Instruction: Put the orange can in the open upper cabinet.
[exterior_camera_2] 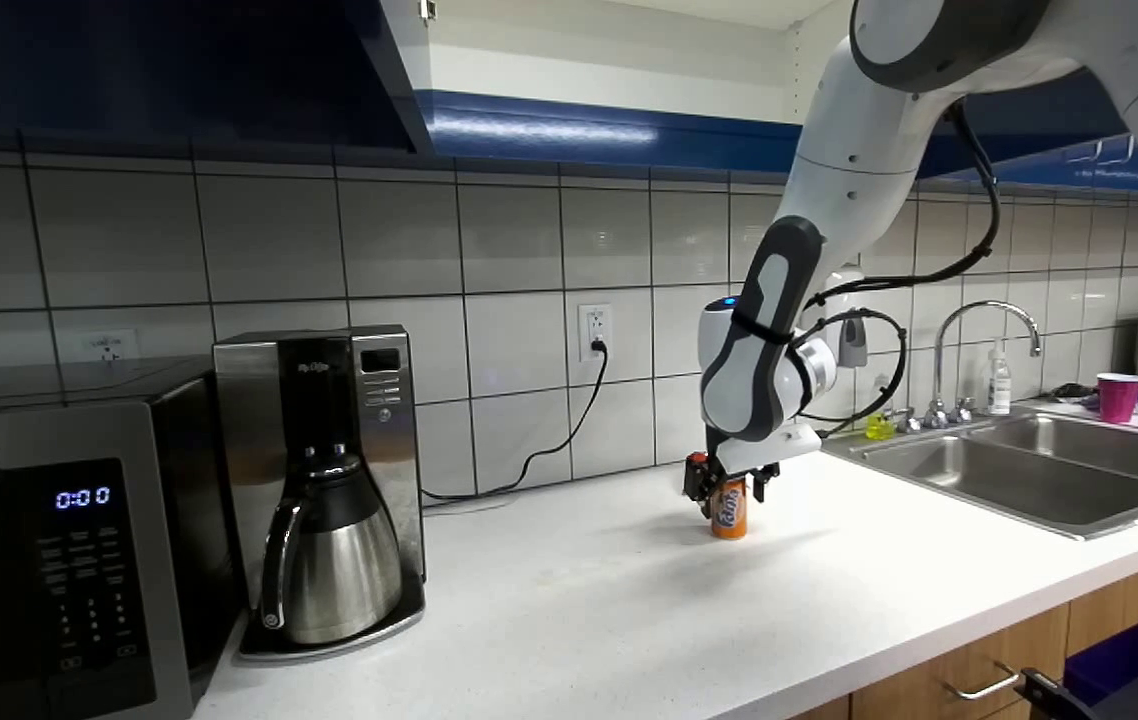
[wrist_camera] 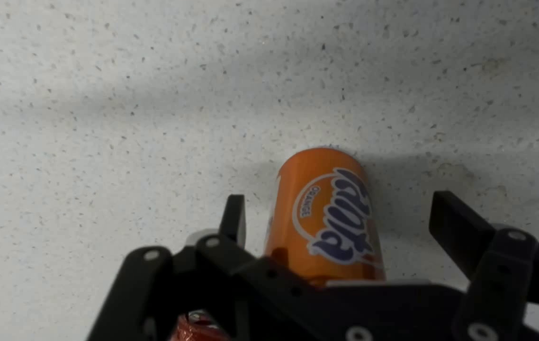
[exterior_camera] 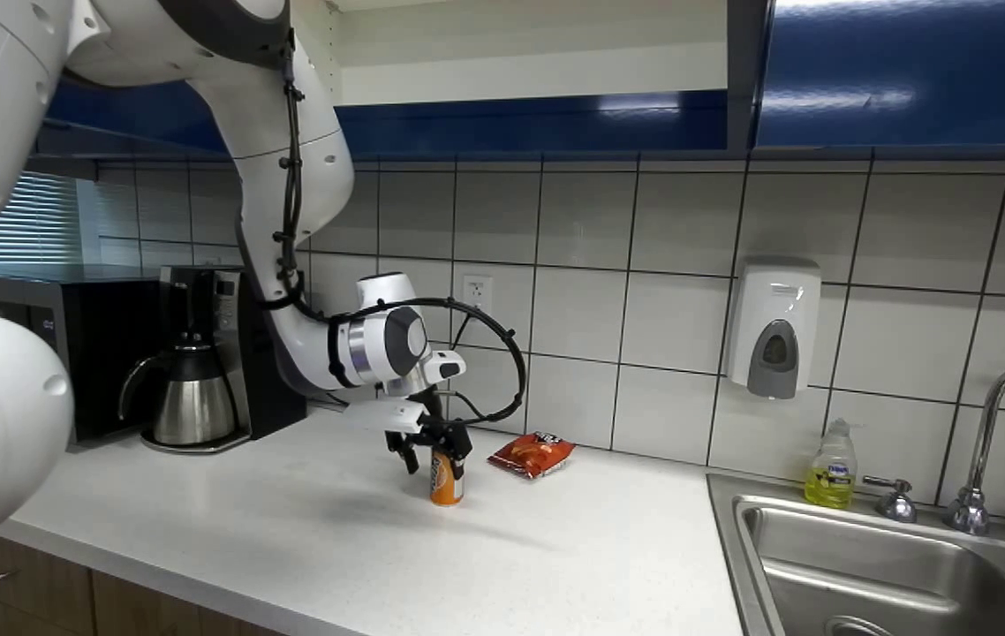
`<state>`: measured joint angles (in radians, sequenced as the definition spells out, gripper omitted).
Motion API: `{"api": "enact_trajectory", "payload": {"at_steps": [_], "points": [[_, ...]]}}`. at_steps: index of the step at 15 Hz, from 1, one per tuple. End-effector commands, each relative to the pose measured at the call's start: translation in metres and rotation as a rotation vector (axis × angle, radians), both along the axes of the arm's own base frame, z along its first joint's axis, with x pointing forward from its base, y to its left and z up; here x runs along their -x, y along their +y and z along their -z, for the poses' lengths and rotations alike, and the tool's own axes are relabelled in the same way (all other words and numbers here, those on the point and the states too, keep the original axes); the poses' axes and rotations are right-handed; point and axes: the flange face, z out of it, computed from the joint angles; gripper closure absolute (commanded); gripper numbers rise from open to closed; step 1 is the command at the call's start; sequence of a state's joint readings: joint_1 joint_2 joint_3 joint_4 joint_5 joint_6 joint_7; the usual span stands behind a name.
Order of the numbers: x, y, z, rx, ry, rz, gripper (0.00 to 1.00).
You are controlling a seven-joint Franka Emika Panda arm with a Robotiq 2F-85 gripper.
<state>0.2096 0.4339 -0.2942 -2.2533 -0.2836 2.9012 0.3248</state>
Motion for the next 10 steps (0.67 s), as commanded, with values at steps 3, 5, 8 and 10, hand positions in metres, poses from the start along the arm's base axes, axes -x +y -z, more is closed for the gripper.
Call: {"api": "enact_trajectory", "payload": {"at_steps": [3, 5, 8, 10], "points": [[-0.0086, 0.0026, 0.0023, 0.017, -0.040, 0.029, 0.00], [-0.0099, 0.0032, 0.0032, 0.020, -0.047, 0.034, 0.00], [-0.0114, 0.0037, 0.0039, 0.024, -0.057, 0.040, 0.00], [-0.0123, 0.0036, 0.0048, 0.027, -0.063, 0.044, 0.00]]}}
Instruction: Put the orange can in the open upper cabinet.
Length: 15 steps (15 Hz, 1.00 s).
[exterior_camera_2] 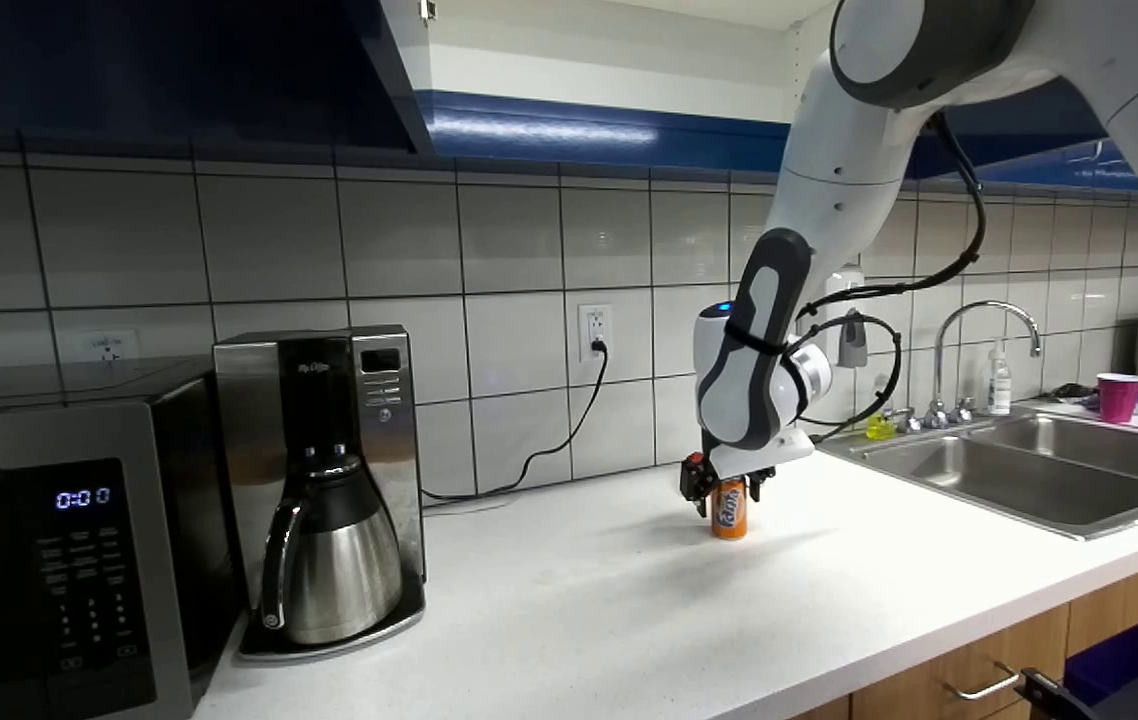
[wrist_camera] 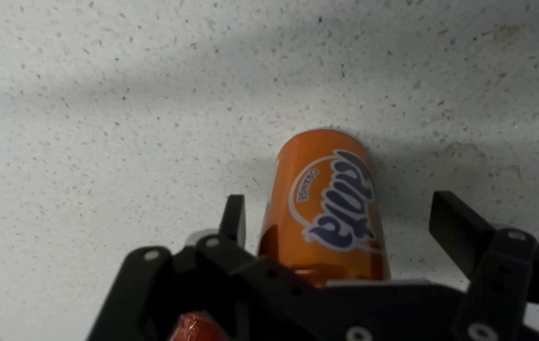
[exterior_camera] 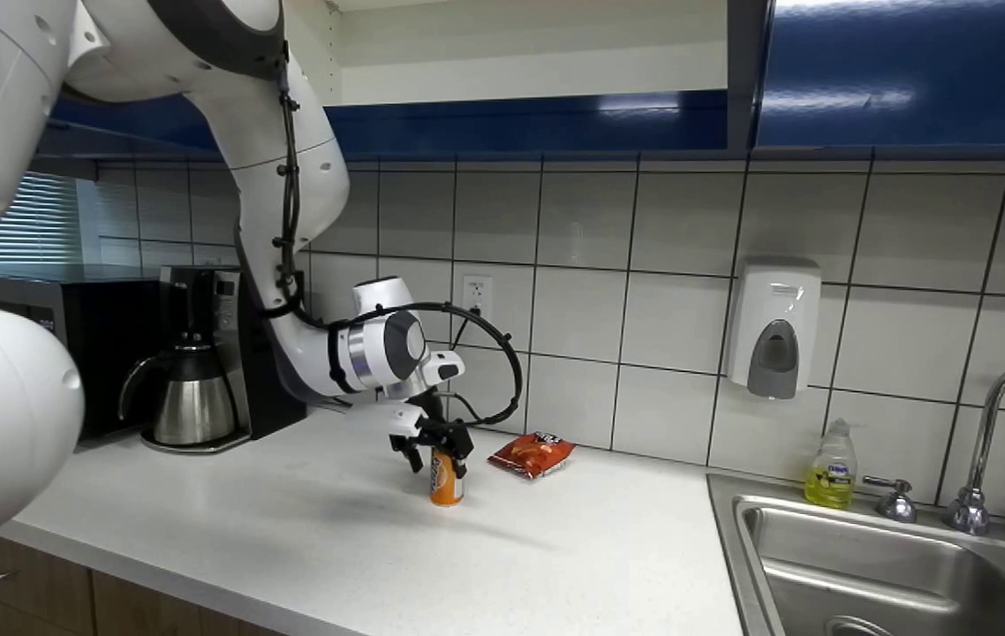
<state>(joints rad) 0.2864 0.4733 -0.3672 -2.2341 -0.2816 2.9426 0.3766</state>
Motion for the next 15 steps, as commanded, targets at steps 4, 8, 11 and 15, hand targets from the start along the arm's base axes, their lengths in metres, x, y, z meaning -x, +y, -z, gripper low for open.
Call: {"api": "enact_trajectory", "payload": {"at_steps": [4, 8, 11, 15], "points": [[-0.005, 0.001, 0.000, 0.008, -0.033, 0.022, 0.00], [-0.004, 0.004, 0.001, 0.004, -0.036, 0.020, 0.00], [-0.001, 0.004, 0.004, 0.002, -0.038, 0.020, 0.00], [0.005, 0.002, 0.007, -0.002, -0.047, 0.025, 0.00]]}}
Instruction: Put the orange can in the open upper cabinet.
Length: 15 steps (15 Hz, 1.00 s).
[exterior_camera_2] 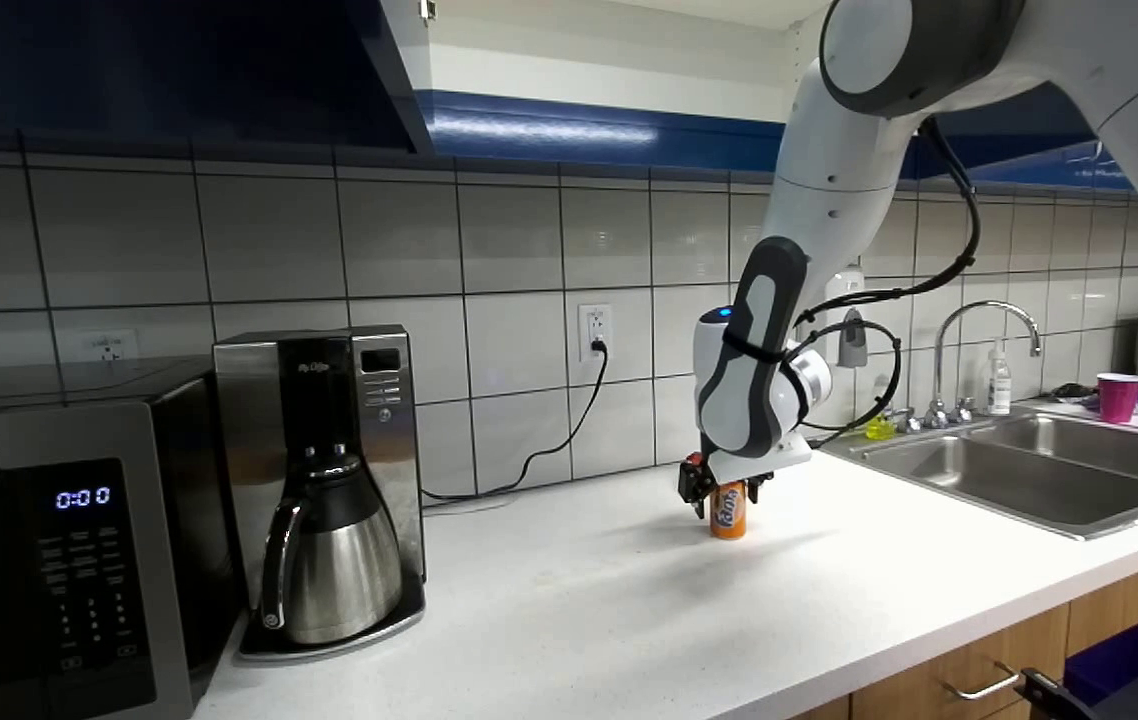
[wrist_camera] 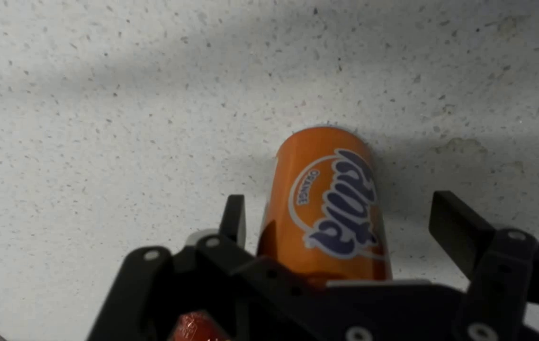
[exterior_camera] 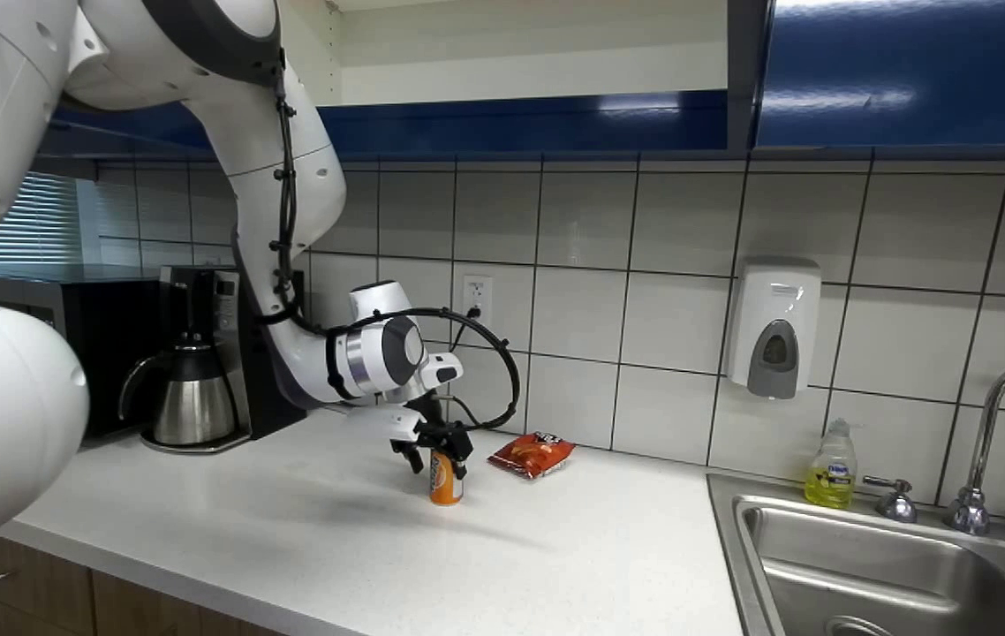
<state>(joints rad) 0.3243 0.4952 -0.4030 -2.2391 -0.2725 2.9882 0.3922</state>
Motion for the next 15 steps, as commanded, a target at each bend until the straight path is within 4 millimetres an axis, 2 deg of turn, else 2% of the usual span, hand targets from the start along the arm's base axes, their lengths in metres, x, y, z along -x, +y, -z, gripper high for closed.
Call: {"api": "enact_trajectory", "payload": {"at_steps": [1, 15], "points": [[0.007, 0.000, 0.003, -0.007, -0.022, 0.022, 0.00], [0.017, -0.007, 0.001, -0.022, -0.095, 0.081, 0.00]]}}
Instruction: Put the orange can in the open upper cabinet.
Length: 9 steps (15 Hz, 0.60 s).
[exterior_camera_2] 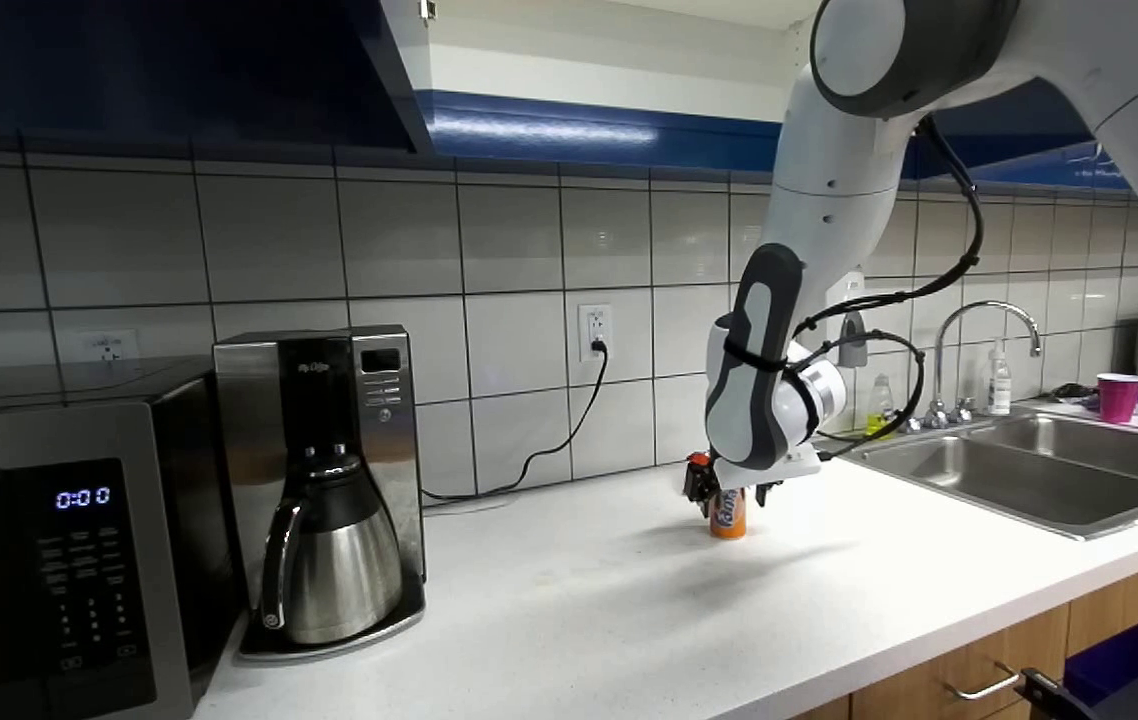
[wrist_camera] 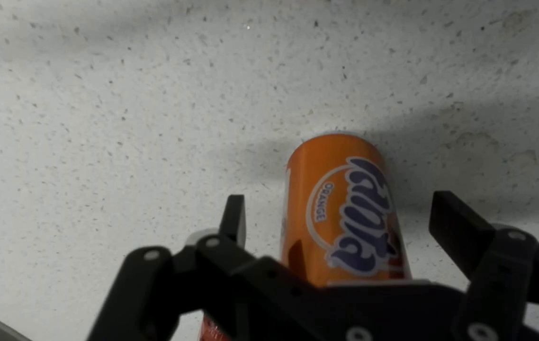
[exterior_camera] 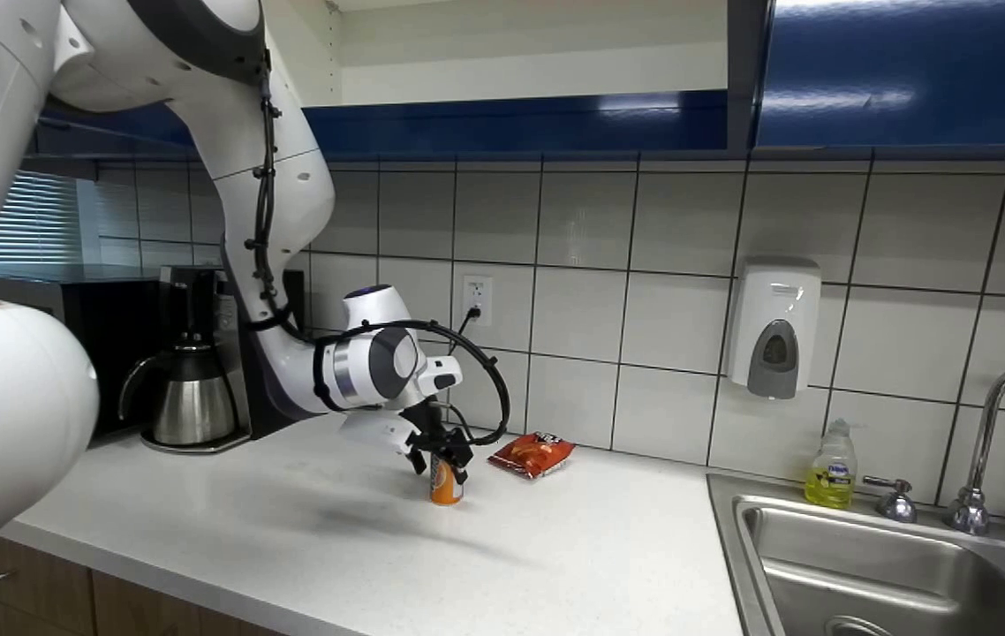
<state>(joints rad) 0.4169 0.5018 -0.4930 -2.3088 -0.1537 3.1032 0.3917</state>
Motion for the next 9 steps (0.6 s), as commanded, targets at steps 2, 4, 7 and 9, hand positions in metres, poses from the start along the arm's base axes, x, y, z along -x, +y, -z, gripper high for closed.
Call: {"api": "enact_trajectory", "payload": {"at_steps": [2, 4, 7, 9], "points": [[0.0000, 0.0005, -0.0010, 0.003, -0.026, 0.014, 0.00], [-0.0011, 0.0021, -0.0008, 0.001, -0.031, 0.018, 0.00], [-0.0027, 0.0045, 0.0000, 0.001, -0.037, 0.022, 0.00], [-0.0035, 0.0047, 0.0009, 0.002, -0.041, 0.025, 0.00]]}}
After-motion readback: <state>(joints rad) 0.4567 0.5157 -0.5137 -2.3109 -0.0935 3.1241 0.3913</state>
